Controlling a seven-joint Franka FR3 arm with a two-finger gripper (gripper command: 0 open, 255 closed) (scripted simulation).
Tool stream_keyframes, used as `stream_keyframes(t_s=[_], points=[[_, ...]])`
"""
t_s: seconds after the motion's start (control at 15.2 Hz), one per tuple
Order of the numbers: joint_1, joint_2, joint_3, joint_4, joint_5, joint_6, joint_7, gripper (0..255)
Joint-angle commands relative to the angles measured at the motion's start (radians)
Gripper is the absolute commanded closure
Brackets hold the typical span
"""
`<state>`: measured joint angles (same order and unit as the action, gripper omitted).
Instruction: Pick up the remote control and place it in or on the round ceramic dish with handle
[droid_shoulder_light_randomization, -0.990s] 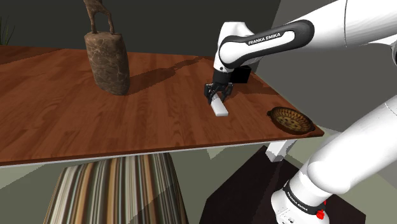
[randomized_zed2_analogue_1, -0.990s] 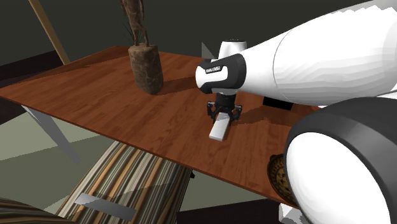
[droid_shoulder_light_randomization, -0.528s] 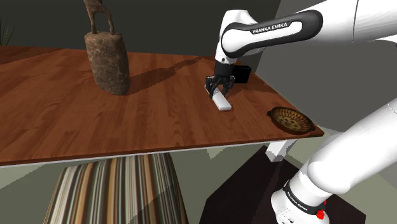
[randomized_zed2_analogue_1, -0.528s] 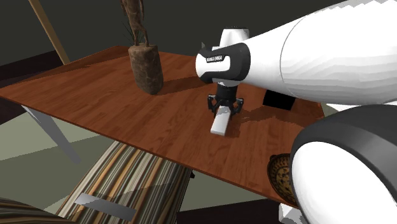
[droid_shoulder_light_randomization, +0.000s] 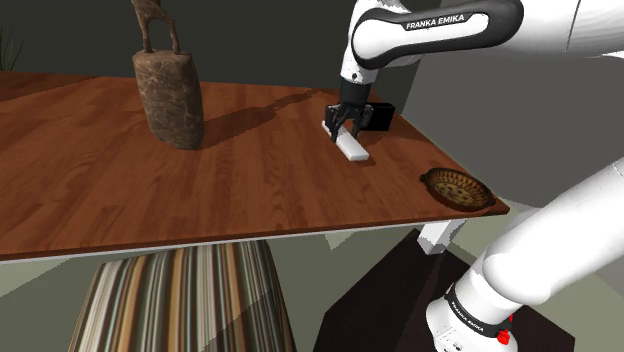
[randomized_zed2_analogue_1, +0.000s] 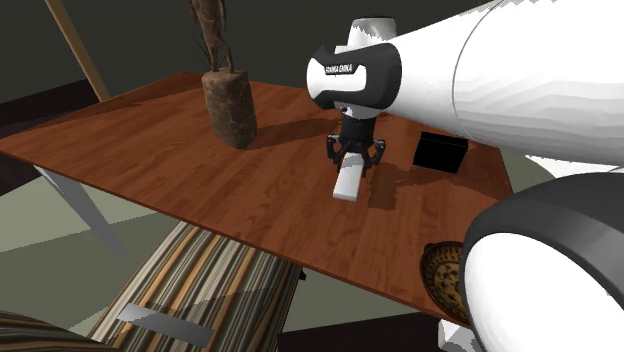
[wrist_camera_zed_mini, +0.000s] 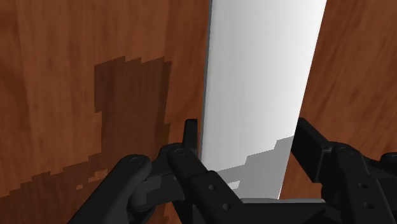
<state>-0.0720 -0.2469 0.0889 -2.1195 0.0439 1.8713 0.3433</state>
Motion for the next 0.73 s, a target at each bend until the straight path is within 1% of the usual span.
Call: stream_keyframes(t_s=[0.0, 0.4, 0.46, 0.66], points=[[-0.001, -0.005, -0.001, 0.023, 0.000, -0.028, -0.001, 255], [-0.001, -0.007, -0.003, 0.101, -0.001, -0.109, 0.001, 255], [-0.001, -0.007, -0.003, 0.103, -0.001, -0.110, 0.001, 255], [-0.013, -0.116, -0.028, 0.001, -0.002, -0.117, -0.038, 255]])
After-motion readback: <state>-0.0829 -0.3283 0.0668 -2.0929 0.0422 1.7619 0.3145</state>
